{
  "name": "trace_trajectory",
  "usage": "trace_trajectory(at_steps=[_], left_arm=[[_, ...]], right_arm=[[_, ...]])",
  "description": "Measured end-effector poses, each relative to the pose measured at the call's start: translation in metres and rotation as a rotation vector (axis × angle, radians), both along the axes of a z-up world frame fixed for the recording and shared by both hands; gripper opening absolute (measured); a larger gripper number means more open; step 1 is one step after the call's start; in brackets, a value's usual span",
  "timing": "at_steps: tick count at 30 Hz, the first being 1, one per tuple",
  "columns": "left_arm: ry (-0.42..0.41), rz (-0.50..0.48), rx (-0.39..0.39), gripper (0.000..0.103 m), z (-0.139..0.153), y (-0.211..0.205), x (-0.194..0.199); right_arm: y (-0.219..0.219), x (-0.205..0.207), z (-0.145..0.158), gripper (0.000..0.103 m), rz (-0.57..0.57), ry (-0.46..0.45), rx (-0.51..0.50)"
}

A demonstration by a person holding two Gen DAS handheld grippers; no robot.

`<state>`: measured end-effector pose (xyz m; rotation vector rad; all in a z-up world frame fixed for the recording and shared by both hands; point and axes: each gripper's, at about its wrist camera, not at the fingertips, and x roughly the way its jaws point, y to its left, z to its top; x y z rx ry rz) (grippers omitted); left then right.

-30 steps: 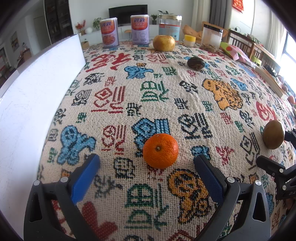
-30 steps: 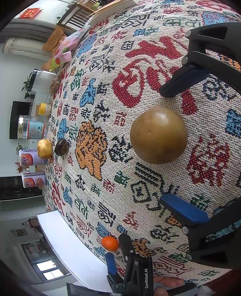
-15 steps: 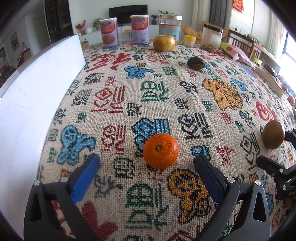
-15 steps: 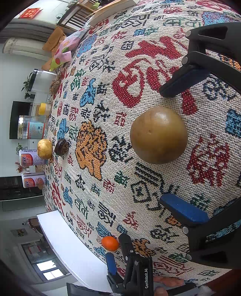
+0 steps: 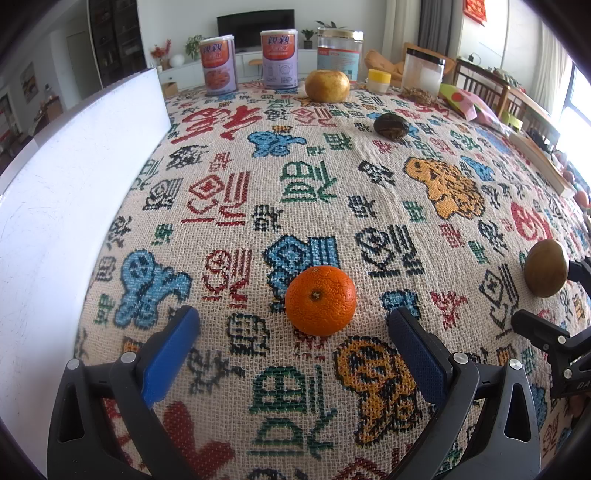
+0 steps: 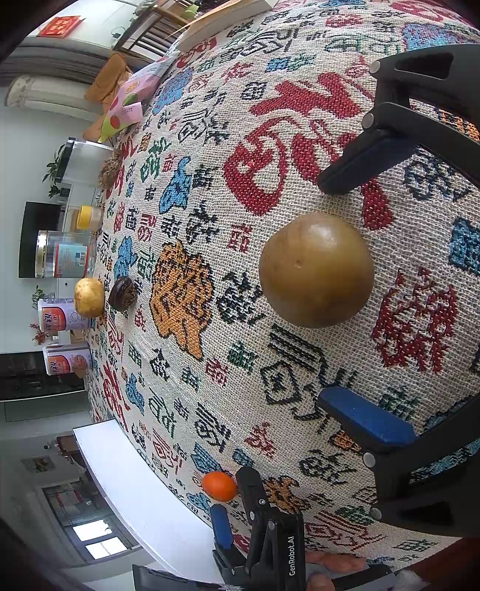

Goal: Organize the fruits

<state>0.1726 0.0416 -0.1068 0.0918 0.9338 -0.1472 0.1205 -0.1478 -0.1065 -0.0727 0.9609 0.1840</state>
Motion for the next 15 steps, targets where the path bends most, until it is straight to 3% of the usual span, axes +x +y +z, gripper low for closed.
trace_trajectory(at_steps=[5, 9, 10, 14, 15], left_arm=[[0.003, -0.01, -0.033, 0.102, 0.0, 0.003, 0.0], [0.015, -0.125, -0.29, 0.101, 0.009, 0.029, -0.006], [0.02, -0.127, -0.317, 0.101, 0.01, 0.033, -0.007], [0.004, -0.138, -0.21, 0.099, 0.01, 0.02, -0.01], [-0.001, -0.145, -0.182, 0.092, 0.01, 0.013, -0.01]], right_arm=[[0.0, 0.0, 0.0, 0.103, 0.0, 0.0, 0.0], [-0.001, 0.0, 0.0, 0.103, 0.0, -0.001, 0.007], [-0.002, 0.0, 0.001, 0.103, 0.001, -0.002, 0.02], [-0.02, -0.005, 0.006, 0.103, -0.009, -0.022, 0.162], [-0.025, -0.006, 0.007, 0.103, -0.022, -0.025, 0.194]])
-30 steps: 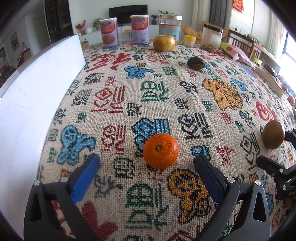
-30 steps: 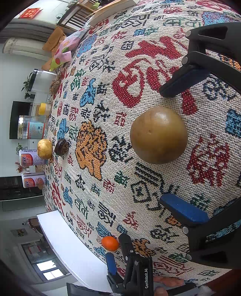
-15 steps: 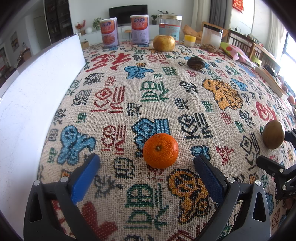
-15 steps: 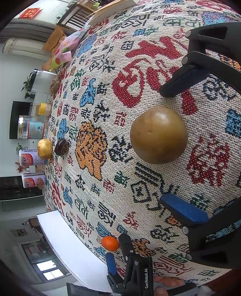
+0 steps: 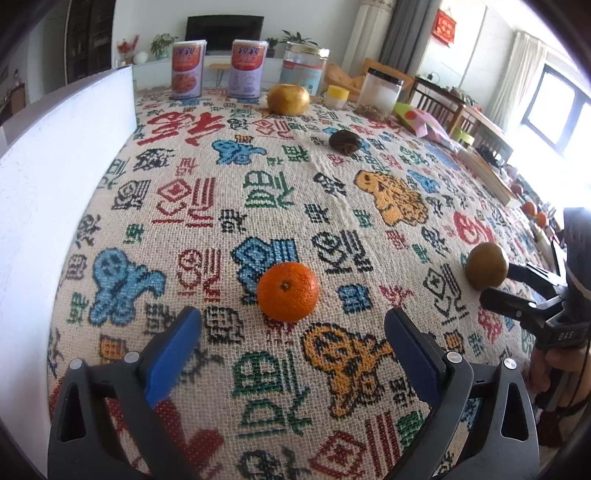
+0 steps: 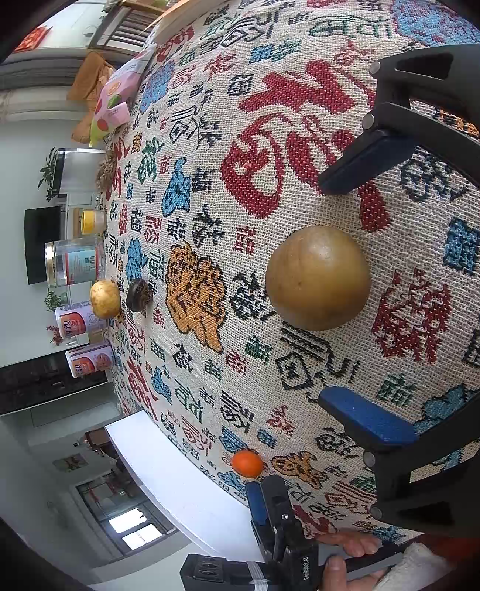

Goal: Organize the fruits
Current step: 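Lift the tangerine with the left tool while the right tool lifts the kiwi over the box, then open both tools to drop tangerine and kiwi into the box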

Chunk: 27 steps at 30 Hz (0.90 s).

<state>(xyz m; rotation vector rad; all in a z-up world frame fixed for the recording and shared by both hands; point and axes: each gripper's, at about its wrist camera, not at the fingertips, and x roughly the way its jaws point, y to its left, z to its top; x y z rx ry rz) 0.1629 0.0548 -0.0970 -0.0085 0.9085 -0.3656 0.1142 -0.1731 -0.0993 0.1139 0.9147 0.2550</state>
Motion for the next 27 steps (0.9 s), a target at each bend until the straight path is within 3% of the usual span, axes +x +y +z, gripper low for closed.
trace_trajectory(at_steps=[2, 4, 5, 8, 11, 14, 17, 22, 25, 27], left_arm=[[-0.016, -0.014, 0.048, 0.077, -0.001, -0.012, 0.004], [-0.04, 0.005, 0.115, 0.05, -0.002, -0.019, 0.009], [-0.052, 0.022, 0.139, 0.03, -0.001, -0.019, 0.011], [-0.029, 0.061, 0.04, 0.029, 0.005, -0.006, 0.009], [-0.011, 0.079, -0.013, 0.029, 0.015, 0.005, -0.007], [-0.002, 0.072, -0.073, 0.029, 0.04, 0.019, -0.032], [-0.022, 0.096, -0.172, 0.029, 0.083, 0.049, -0.061], [-0.142, 0.273, -0.274, 0.029, 0.156, 0.138, -0.092], [-0.155, 0.437, -0.281, 0.029, 0.169, 0.201, -0.089], [-0.118, 0.549, -0.273, 0.029, 0.157, 0.239, -0.081]], right_arm=[[-0.007, -0.005, 0.001, 0.103, -0.017, -0.002, 0.048], [-0.01, -0.009, 0.003, 0.1, -0.021, 0.009, 0.062], [-0.011, -0.011, 0.004, 0.098, -0.02, 0.015, 0.061], [-0.01, -0.012, 0.011, 0.09, -0.02, 0.018, 0.065], [-0.001, -0.007, 0.014, 0.083, -0.023, 0.005, 0.023], [0.009, 0.003, 0.007, 0.049, -0.032, 0.032, -0.032], [0.011, 0.002, 0.012, 0.049, -0.055, 0.004, -0.02], [0.061, 0.008, 0.05, 0.049, 0.091, -0.051, 0.064], [0.125, 0.018, 0.088, 0.049, 0.241, -0.068, 0.146], [0.174, 0.023, 0.112, 0.049, 0.353, -0.088, 0.179]])
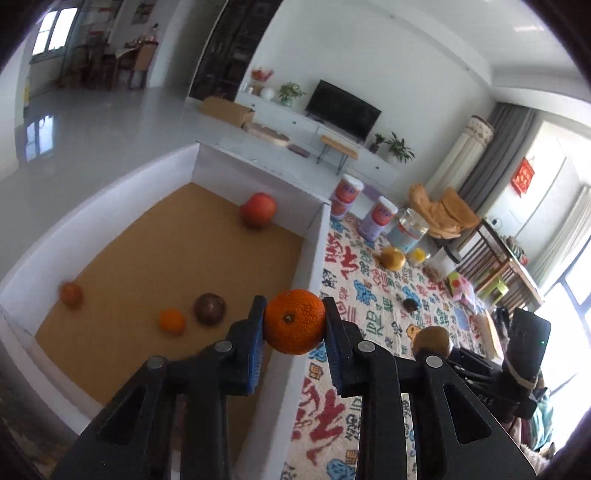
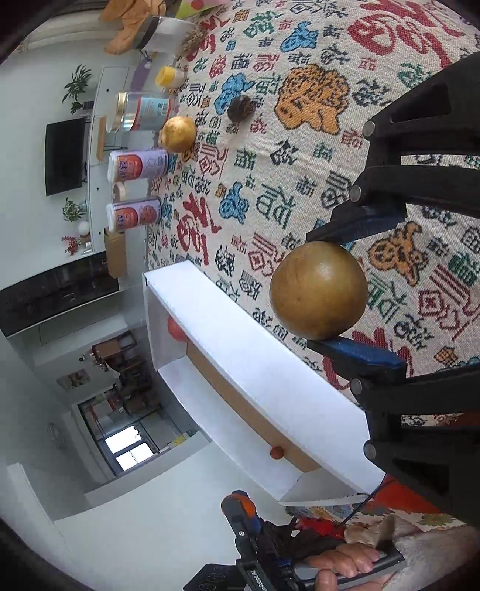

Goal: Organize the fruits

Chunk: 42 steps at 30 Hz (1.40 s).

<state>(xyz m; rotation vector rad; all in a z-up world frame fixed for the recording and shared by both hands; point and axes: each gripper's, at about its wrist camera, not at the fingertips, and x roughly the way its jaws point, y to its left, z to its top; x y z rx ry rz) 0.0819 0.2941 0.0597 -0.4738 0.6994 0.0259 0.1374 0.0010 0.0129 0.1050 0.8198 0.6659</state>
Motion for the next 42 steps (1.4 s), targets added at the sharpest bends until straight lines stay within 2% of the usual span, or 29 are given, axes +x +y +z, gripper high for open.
trace_trajectory(at_steps=[4, 8, 10, 12, 15, 19, 23, 25, 28, 31, 33, 35, 39, 42], left_arm=[[0.146, 0.121, -0.11, 0.029, -0.05, 0.051, 0.017], [0.264, 0.167, -0.199, 0.031, -0.089, 0.063, 0.024], [0.281, 0.183, -0.234, 0.042, -0.096, 0.062, 0.021], [0.275, 0.199, -0.251, 0.067, -0.097, 0.062, 0.018], [0.234, 0.222, -0.255, 0.074, -0.087, 0.06, 0.014], [0.166, 0.222, -0.204, 0.08, -0.064, 0.042, 0.014], [0.095, 0.156, -0.147, 0.089, -0.041, -0.003, 0.017], [0.065, 0.099, -0.112, 0.093, -0.033, -0.037, 0.018], [0.045, -0.024, -0.032, 0.097, -0.033, -0.101, 0.021], [0.092, -0.176, 0.039, 0.098, -0.058, -0.169, 0.034], [0.13, -0.253, 0.072, 0.098, -0.083, -0.211, 0.047], [0.13, -0.295, 0.148, 0.098, -0.105, -0.247, 0.057], [0.144, -0.327, 0.383, 0.098, -0.134, -0.293, 0.078], [0.157, -0.335, 0.466, 0.098, -0.148, -0.301, 0.09]], right_arm=[[0.102, 0.013, 0.03, 0.049, 0.221, 0.001, 0.013], [0.186, 0.024, 0.024, 0.049, 0.357, 0.022, -0.105], [0.212, 0.027, 0.012, 0.049, 0.374, 0.042, -0.182], [0.226, 0.026, 0.002, 0.05, 0.389, 0.051, -0.247], [0.222, 0.024, 0.006, 0.055, 0.363, 0.01, -0.265], [0.176, 0.026, 0.037, 0.07, 0.274, -0.08, -0.183], [0.104, 0.028, 0.053, 0.09, 0.14, -0.153, -0.133], [0.06, 0.029, 0.038, 0.097, 0.068, -0.153, -0.145], [-0.016, 0.031, -0.013, 0.097, -0.059, -0.079, -0.214], [-0.1, 0.026, -0.067, 0.097, -0.214, 0.024, -0.293], [-0.149, 0.011, -0.087, 0.096, -0.312, 0.053, -0.333], [-0.186, -0.001, -0.098, 0.096, -0.391, 0.057, -0.36], [-0.229, -0.017, -0.109, 0.097, -0.504, 0.059, -0.352], [-0.243, -0.021, -0.11, 0.097, -0.549, 0.077, -0.306]])
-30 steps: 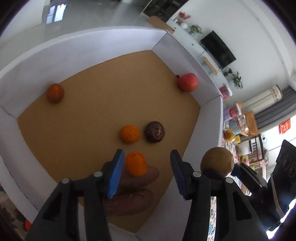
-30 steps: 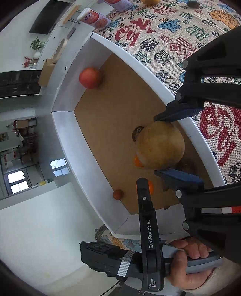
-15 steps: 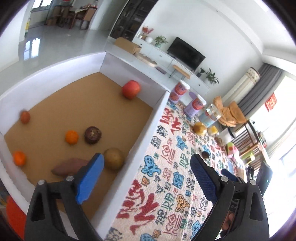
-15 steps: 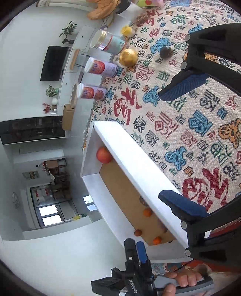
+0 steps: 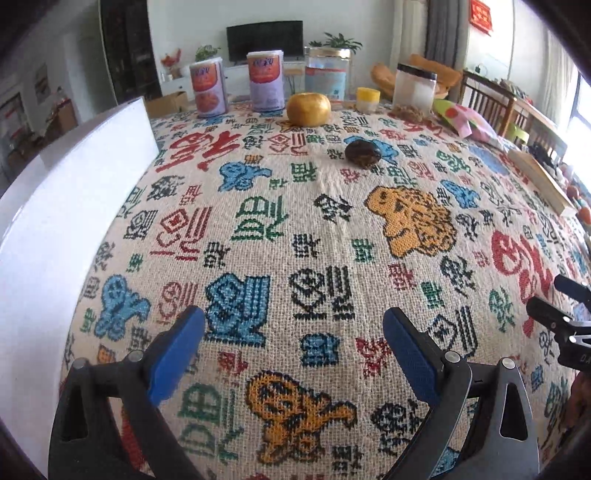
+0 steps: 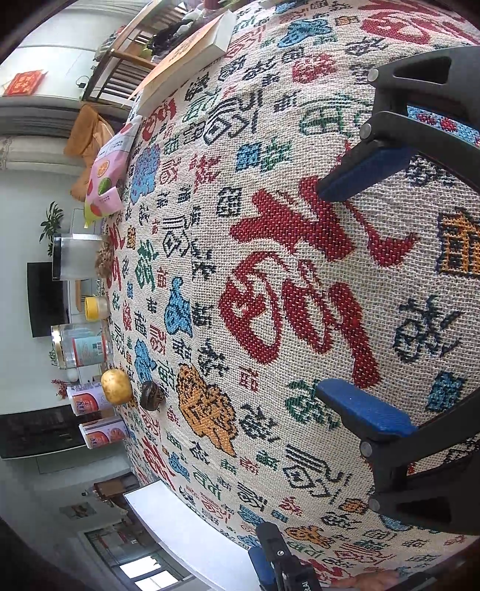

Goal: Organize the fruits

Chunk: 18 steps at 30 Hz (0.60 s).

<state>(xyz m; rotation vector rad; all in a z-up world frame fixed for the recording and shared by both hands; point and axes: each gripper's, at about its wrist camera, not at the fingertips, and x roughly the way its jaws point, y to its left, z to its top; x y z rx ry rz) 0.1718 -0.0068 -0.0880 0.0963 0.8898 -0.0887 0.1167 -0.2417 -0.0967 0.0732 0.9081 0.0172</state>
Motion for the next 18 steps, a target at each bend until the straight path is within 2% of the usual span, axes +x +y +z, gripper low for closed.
trace_trajectory(at_steps=[2, 8, 18], left_arm=[[0.018, 0.002, 0.04, 0.098, -0.01, 0.0, 0.008], [0.047, 0.019, -0.028, 0.103, -0.019, 0.006, 0.017], [0.045, 0.019, -0.022, 0.103, -0.019, 0.004, 0.017]], right_arm=[[-0.002, 0.0, -0.002, 0.097, -0.007, 0.008, 0.011], [0.012, 0.006, -0.008, 0.103, 0.014, 0.052, -0.055], [0.012, 0.004, -0.009, 0.103, 0.014, 0.052, -0.051]])
